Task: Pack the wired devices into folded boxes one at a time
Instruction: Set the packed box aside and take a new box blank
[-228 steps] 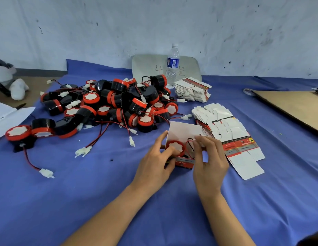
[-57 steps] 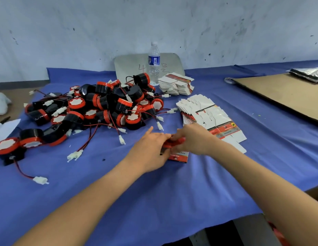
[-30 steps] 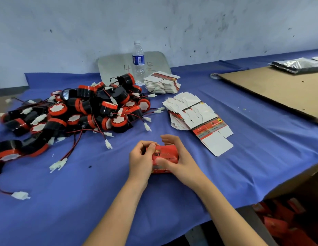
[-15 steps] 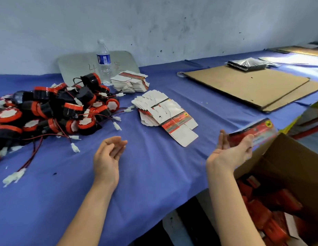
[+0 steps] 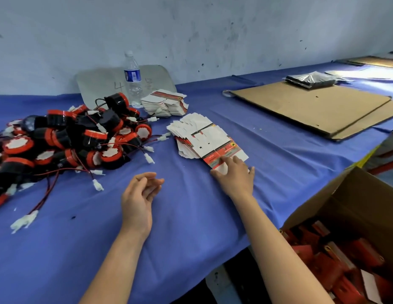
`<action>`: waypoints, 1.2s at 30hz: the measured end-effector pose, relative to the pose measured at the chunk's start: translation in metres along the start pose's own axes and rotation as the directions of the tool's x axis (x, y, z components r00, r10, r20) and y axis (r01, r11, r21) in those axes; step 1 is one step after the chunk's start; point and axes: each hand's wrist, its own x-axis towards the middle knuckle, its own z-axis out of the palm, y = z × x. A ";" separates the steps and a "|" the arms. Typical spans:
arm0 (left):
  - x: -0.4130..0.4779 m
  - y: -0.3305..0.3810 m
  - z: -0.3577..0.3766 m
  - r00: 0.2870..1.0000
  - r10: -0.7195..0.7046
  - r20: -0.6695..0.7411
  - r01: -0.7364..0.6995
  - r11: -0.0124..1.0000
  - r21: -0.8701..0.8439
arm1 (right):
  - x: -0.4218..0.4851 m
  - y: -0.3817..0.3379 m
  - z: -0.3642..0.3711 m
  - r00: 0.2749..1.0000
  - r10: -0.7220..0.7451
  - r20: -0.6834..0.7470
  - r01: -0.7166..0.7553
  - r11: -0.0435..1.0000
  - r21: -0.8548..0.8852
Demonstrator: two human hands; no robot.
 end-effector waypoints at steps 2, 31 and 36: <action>-0.001 0.001 0.000 1.000 -0.001 0.002 0.001 1.000 0.002 | 0.000 0.001 0.003 0.998 -0.018 -0.067 0.020 0.999 0.042; 0.016 0.013 -0.038 0.898 0.434 -0.075 -0.325 0.767 0.553 | -0.043 -0.091 0.052 0.936 -0.316 -0.156 0.343 0.714 0.611; 0.020 0.012 -0.040 0.916 0.391 -0.088 -0.287 0.794 0.535 | -0.043 -0.092 0.050 0.926 -0.339 -0.165 0.368 0.714 0.596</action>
